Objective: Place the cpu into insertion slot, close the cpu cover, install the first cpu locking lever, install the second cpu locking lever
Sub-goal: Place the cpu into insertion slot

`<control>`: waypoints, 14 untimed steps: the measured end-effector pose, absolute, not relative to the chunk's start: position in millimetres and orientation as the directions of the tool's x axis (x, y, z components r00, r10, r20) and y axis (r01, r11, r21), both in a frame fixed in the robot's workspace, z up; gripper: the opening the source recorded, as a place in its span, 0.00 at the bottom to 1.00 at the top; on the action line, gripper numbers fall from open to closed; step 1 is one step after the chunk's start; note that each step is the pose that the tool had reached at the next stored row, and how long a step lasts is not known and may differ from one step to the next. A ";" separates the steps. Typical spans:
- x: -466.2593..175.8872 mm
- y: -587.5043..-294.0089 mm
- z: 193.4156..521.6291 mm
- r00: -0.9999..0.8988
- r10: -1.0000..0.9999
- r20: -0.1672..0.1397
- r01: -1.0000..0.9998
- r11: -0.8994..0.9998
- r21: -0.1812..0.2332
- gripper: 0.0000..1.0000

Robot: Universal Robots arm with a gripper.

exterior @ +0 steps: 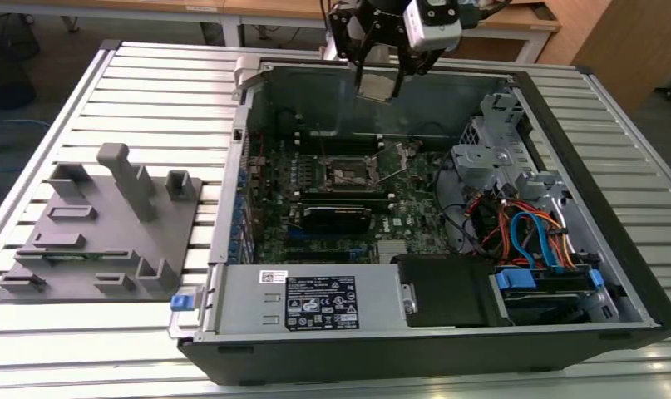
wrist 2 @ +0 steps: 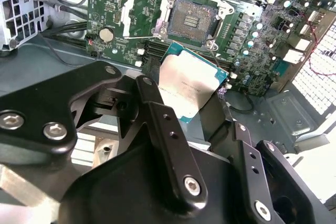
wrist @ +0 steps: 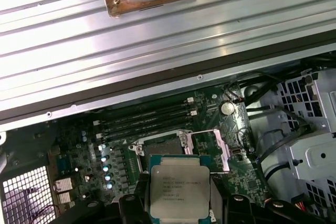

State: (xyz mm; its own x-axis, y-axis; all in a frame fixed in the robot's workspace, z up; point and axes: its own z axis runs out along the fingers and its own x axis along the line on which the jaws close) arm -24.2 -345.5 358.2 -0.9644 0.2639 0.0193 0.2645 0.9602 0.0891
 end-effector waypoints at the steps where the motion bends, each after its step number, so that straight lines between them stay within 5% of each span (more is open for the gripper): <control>1: -24.2 -345.5 358.1 -0.962 0.273 0.019 0.273 0.958 0.089 0.54; 14: -24.2 -346.1 354.7 -0.911 0.411 0.019 0.411 0.907 0.088 0.54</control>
State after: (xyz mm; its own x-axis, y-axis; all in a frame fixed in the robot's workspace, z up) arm -24.2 -346.1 354.7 -0.9113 0.4113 0.0190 0.4113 0.9072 0.0882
